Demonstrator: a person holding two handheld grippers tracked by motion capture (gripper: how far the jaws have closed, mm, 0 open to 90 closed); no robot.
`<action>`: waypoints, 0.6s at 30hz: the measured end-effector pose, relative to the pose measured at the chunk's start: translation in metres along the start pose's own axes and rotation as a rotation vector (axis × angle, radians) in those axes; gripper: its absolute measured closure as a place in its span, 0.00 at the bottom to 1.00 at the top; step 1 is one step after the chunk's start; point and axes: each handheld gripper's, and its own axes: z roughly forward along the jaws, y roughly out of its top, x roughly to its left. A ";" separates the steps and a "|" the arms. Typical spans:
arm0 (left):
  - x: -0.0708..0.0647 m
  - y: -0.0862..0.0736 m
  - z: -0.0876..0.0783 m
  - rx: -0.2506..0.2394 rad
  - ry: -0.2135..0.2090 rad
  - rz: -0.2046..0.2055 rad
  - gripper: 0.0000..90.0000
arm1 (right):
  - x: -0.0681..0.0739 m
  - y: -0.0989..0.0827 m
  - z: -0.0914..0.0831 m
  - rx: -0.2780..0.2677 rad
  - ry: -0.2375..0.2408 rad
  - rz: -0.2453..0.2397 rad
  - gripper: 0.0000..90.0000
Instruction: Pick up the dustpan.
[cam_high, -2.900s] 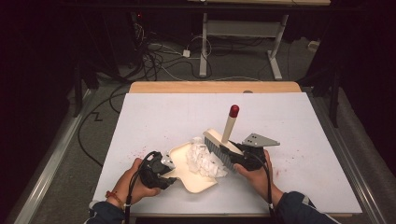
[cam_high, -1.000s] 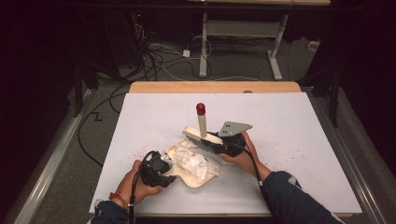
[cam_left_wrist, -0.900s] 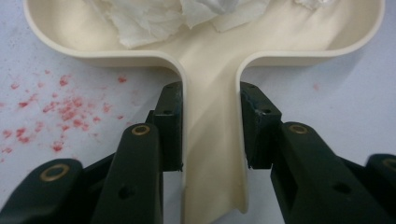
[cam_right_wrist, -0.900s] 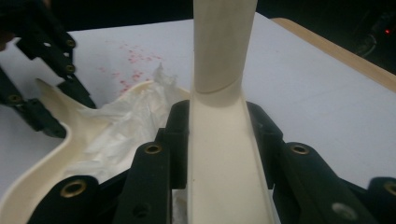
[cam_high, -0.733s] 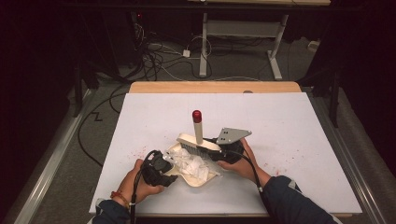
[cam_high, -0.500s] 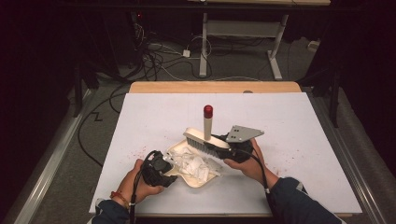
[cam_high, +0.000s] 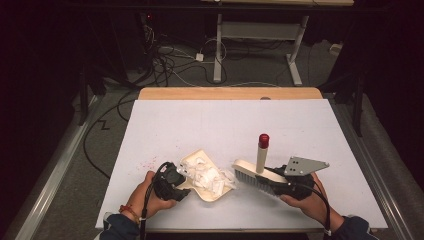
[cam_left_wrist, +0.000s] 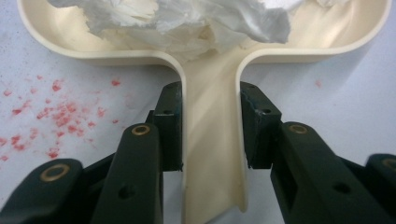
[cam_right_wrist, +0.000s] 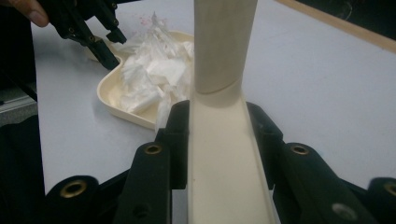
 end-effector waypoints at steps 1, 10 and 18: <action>0.000 0.001 0.000 0.002 -0.001 0.003 0.69 | 0.001 -0.002 0.001 0.000 0.003 0.006 0.76; -0.009 0.009 -0.001 -0.001 -0.017 0.036 0.69 | 0.015 0.001 0.024 -0.060 0.087 -0.021 0.76; -0.013 0.008 0.001 0.008 -0.027 0.052 0.69 | 0.026 0.021 0.042 -0.099 0.116 -0.059 0.76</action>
